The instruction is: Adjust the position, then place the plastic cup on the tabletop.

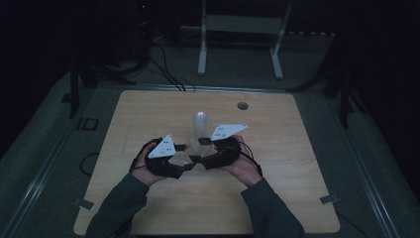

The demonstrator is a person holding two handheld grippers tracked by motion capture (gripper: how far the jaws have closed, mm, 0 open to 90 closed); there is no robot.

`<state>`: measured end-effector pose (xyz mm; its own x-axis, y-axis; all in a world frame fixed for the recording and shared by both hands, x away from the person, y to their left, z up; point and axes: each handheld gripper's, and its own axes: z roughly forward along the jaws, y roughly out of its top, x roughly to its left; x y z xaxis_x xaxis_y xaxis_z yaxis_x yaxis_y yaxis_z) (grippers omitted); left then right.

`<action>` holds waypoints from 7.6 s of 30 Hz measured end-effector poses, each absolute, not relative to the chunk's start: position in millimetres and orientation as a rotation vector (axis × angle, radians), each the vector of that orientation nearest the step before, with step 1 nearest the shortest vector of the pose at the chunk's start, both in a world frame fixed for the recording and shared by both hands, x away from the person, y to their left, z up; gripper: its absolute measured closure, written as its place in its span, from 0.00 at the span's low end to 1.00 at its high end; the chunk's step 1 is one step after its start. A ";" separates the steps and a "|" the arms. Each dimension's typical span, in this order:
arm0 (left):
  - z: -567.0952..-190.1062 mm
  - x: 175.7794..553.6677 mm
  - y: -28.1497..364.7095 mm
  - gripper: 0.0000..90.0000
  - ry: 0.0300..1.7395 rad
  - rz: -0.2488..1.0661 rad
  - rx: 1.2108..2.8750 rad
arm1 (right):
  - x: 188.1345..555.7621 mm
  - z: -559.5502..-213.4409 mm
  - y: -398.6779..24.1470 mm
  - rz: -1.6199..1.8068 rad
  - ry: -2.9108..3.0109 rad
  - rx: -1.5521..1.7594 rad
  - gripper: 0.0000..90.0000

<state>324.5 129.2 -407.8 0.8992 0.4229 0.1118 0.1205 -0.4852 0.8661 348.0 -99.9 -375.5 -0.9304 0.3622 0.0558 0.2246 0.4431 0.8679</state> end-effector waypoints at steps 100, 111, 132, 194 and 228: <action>-415.9 332.8 148.4 0.29 0.477 0.234 1.845 | 344.8 -375.1 -126.6 1.873 2.200 0.560 0.30; -416.0 333.5 150.7 0.30 0.489 0.238 1.841 | 345.4 -375.9 -138.0 1.846 2.186 0.592 0.30; -417.3 334.6 151.1 0.30 0.499 0.240 1.843 | 347.3 -383.7 -156.8 1.771 2.158 0.633 0.30; -420.0 335.1 150.6 0.30 0.508 0.234 1.843 | 387.9 -458.2 -179.1 1.534 2.168 0.896 0.30; -419.1 334.8 152.6 0.30 0.510 0.235 1.836 | 365.3 -479.6 -193.8 1.392 2.251 0.935 0.13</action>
<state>334.8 152.6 -419.1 0.8851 0.4562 -0.0924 0.2258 -0.2472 0.9423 365.3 -193.8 -479.6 -0.7286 0.6825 0.0574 0.3563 0.3062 0.8828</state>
